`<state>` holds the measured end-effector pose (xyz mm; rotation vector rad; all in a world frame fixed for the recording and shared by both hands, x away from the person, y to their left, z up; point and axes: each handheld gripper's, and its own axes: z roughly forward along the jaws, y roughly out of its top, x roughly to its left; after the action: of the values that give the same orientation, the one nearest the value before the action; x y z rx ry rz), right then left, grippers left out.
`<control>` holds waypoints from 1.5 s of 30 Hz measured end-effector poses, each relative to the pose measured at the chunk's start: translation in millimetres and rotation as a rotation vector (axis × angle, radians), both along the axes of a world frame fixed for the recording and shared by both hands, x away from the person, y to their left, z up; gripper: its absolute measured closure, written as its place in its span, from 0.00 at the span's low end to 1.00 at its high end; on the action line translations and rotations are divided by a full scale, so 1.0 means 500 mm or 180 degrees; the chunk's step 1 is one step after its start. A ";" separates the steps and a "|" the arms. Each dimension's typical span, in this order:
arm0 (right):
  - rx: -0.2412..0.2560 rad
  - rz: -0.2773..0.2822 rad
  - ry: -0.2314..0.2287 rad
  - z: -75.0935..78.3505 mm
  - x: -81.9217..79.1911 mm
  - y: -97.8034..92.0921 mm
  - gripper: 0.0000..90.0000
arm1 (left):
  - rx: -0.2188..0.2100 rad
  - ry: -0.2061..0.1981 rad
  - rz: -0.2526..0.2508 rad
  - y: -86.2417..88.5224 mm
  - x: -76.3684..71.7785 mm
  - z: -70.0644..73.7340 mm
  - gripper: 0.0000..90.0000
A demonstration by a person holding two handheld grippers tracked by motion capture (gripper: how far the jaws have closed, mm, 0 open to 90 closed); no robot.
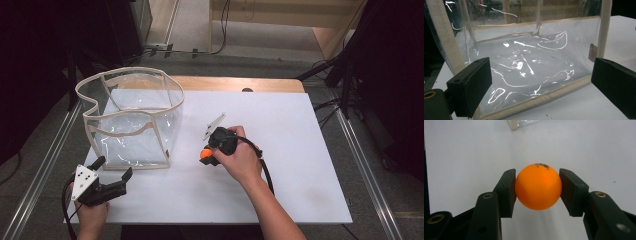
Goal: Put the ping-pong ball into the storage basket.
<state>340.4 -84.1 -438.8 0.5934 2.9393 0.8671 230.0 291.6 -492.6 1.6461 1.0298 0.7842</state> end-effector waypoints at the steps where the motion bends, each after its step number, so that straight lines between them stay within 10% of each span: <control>1: 0.0002 -0.0001 0.0004 0.001 0.000 0.001 0.53 | 0.0000 0.0000 0.0000 0.000 0.000 0.000 0.04; 45: 0.0004 0.0116 -0.0010 0.081 0.032 0.014 0.54 | 0.0003 -0.0008 -0.0010 -0.001 0.001 0.000 0.04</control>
<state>356.5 -77.2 -398.1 0.5395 2.9560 0.8723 230.3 291.3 -492.7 1.6468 1.0250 0.7846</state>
